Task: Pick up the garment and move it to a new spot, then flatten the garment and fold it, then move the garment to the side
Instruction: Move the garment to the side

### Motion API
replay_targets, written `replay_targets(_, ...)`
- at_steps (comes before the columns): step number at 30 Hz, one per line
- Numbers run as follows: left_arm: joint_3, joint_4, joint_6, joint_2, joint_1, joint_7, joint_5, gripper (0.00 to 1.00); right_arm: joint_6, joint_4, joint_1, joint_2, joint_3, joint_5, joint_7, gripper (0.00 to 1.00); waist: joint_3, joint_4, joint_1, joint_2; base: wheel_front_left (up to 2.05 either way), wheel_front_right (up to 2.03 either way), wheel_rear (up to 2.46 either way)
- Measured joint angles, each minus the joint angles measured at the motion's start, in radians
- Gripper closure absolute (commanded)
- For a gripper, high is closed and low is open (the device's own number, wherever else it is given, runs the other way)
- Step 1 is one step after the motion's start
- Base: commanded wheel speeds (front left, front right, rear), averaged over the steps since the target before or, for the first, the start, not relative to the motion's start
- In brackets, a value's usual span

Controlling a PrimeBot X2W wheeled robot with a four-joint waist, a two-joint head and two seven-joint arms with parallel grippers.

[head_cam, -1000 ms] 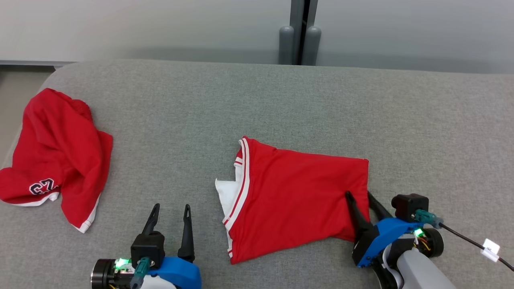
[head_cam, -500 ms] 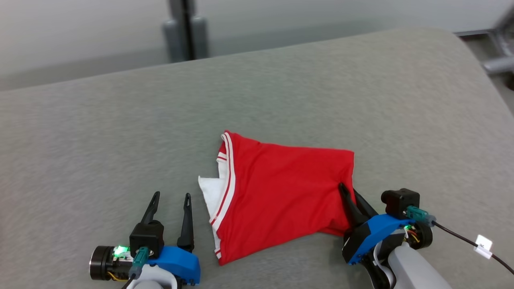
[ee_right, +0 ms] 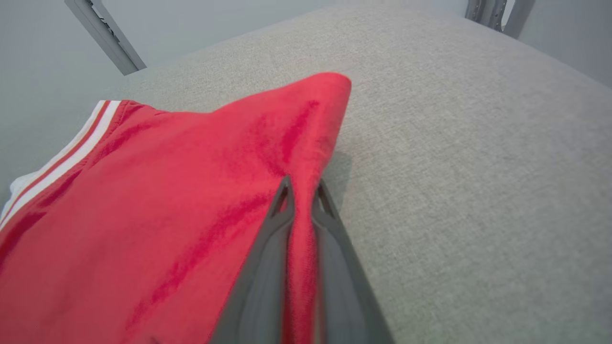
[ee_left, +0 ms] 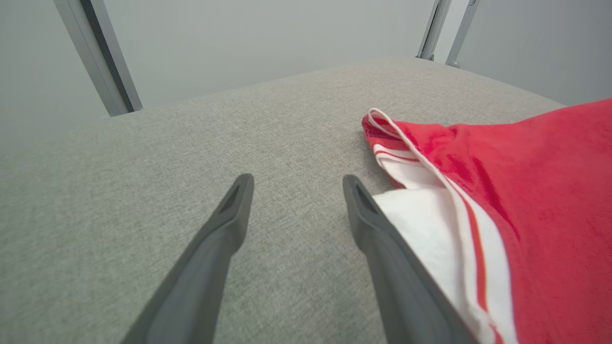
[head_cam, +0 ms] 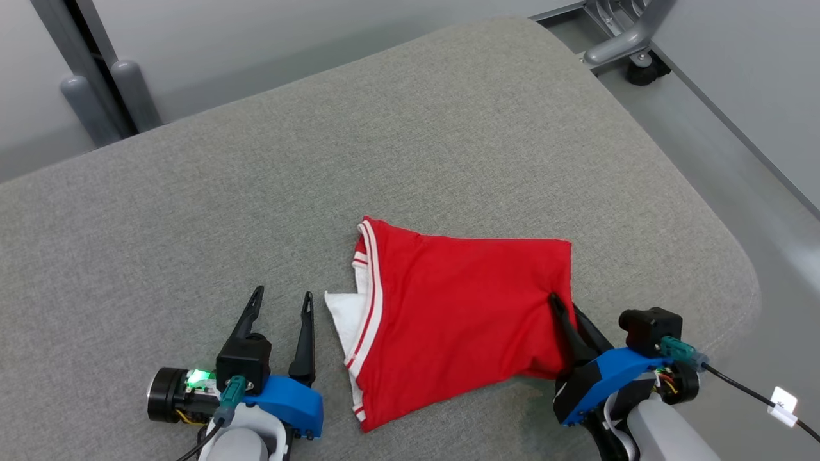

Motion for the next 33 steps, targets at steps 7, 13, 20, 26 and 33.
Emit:
replay_targets(7, -0.02, 0.005, -0.01, 0.004, -0.024, 0.0, 0.016, 0.0, 0.0, 0.058, -0.086, -0.043, -0.125, -0.154, 0.0, 1.0, 0.022, 0.059, 0.0, -0.0001, 0.0, 0.0, 0.0)
replay_targets(13, -0.022, -0.007, -0.01, 0.014, -0.044, 0.0, 0.024, 0.0, 0.0, 0.193, -0.236, -0.213, -0.283, -0.284, 0.0, 1.0, 0.053, 0.165, 0.0001, -0.0001, 0.0, 0.0, 0.0)
replay_targets(20, -0.018, -0.037, 0.0, 0.019, -0.05, -0.002, 0.025, 0.0, 0.0, 0.317, -0.378, -0.39, -0.486, -0.46, 0.01, 1.0, 0.111, 0.272, 0.0001, -0.0001, 0.0, 0.0, 0.0)
replay_targets(26, -0.025, -0.051, 0.001, 0.009, -0.064, -0.004, 0.023, 0.0, 0.0, 0.342, -0.429, -0.436, -0.649, -0.613, 0.046, 0.45, 0.155, 0.323, 0.0001, -0.0001, 0.0, 0.0, 0.0)
replay_targets(33, -0.019, -0.051, 0.011, 0.008, -0.07, -0.004, 0.014, 0.0, 0.0, 0.27, -0.426, -0.373, -0.829, -0.741, 0.018, 0.0, 0.14, 0.338, 0.0001, -0.0001, 0.0, 0.0, 0.0)
